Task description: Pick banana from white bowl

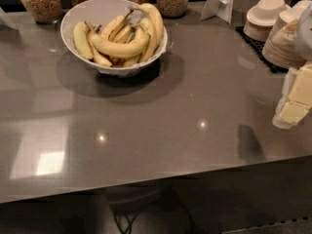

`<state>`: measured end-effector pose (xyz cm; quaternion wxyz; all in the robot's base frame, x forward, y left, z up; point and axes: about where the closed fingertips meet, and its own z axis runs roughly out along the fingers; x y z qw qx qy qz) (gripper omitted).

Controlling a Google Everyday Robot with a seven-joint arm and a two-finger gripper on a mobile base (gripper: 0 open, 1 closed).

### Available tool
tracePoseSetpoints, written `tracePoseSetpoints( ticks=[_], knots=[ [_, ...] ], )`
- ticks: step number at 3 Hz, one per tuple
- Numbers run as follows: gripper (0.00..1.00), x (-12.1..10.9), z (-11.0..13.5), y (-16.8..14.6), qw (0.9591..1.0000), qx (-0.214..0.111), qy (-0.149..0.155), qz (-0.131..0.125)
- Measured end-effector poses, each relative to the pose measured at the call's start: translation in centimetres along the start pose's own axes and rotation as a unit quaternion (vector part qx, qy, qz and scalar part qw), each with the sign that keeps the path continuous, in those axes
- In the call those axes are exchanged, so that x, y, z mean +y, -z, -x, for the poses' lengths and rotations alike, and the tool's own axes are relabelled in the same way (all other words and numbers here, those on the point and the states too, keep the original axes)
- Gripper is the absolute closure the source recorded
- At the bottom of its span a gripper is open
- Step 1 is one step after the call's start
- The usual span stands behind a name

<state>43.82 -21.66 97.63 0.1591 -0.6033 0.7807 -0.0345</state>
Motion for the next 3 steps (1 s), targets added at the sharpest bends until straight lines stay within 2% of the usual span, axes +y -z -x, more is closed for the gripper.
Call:
tracePoseSetpoints(
  ticks=[1, 2, 3],
  knots=[
    [0.0, 0.0, 0.0, 0.0, 1.0, 0.0, 0.0, 0.0],
    [0.0, -0.7, 2.0, -0.2, 0.9986, -0.05, 0.008, -0.013],
    [0.0, -2.3, 6.1, -0.8, 0.9904, -0.134, 0.022, -0.027]
  ],
)
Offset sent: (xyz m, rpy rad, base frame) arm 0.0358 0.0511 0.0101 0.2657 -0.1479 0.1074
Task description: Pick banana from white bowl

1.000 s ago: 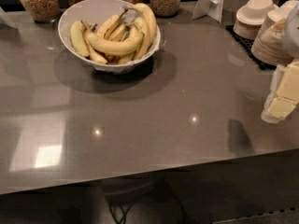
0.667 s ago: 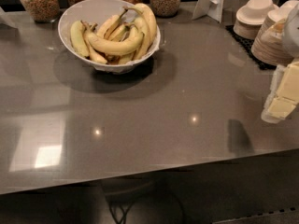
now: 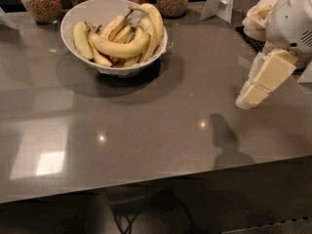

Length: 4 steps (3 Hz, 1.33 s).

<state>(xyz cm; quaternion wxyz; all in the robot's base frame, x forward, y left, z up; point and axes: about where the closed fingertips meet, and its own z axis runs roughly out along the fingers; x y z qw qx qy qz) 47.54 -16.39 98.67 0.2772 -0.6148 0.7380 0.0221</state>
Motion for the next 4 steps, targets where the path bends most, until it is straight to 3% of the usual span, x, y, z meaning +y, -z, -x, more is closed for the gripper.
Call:
tracePoseSetpoints(
  ticks=[1, 2, 3, 4],
  knots=[
    [0.0, -1.5, 3.2, -1.5, 0.9977, -0.066, 0.011, -0.01],
    [0.0, -2.9, 6.8, -3.2, 0.9926, -0.113, 0.041, -0.015],
    [0.0, -3.9, 9.6, -5.1, 0.987, -0.14, 0.076, -0.019],
    [0.0, -5.1, 12.4, -7.4, 0.9807, -0.147, 0.126, -0.027]
  ],
)
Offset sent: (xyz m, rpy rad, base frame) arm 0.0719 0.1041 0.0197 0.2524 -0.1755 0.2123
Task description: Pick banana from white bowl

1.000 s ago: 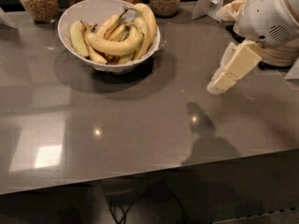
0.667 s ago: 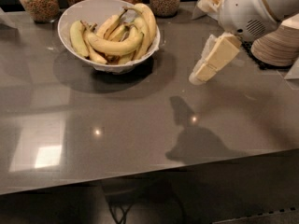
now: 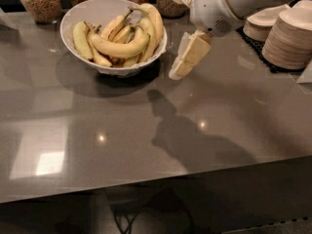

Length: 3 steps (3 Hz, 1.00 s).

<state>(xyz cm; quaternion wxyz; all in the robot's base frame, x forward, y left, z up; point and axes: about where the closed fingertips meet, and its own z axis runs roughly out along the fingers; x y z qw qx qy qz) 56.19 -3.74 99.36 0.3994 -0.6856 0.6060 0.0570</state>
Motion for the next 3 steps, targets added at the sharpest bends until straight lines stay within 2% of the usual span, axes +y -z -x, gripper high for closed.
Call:
tracePoseSetpoints(
  ticks=[1, 2, 3],
  knots=[
    [0.0, -1.2, 1.6, -2.6, 0.9989, -0.002, 0.046, 0.002],
    [0.0, -2.3, 3.7, -5.0, 0.9955, -0.006, 0.094, 0.002],
    [0.0, -2.3, 3.7, -5.0, 0.9955, -0.005, 0.095, 0.003]
  ],
)
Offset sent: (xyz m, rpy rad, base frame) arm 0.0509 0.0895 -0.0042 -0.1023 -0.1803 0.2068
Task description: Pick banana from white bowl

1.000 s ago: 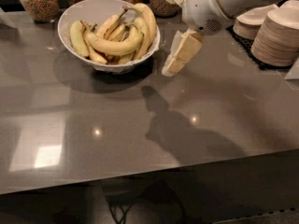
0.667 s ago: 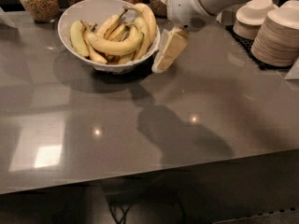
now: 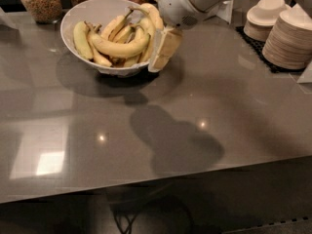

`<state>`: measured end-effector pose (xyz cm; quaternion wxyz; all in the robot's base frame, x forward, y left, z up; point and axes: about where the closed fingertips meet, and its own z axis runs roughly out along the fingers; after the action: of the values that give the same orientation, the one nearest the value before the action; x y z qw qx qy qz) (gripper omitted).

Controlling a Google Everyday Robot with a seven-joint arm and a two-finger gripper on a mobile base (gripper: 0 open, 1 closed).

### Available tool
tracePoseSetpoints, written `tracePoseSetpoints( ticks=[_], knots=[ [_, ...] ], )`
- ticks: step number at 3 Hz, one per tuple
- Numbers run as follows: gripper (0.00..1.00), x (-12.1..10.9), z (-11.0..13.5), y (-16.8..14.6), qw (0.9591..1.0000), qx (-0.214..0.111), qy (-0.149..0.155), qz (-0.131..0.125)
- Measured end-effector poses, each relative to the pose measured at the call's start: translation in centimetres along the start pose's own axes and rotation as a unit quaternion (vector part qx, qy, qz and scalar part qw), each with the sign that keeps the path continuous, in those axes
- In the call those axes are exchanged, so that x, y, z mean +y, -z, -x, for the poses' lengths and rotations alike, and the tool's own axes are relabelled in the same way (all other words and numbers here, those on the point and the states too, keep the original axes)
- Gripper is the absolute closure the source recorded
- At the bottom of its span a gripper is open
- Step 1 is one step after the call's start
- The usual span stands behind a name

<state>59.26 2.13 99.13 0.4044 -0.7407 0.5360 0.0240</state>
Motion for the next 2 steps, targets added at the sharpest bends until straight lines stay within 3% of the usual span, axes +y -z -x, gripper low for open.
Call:
tracePoseSetpoints(
  ticks=[1, 2],
  knots=[
    [0.0, -1.4, -0.5, -1.5, 0.9997, 0.004, 0.023, 0.01],
    [0.19, -2.8, -1.3, -2.8, 0.9988, 0.011, 0.044, 0.019]
  ],
)
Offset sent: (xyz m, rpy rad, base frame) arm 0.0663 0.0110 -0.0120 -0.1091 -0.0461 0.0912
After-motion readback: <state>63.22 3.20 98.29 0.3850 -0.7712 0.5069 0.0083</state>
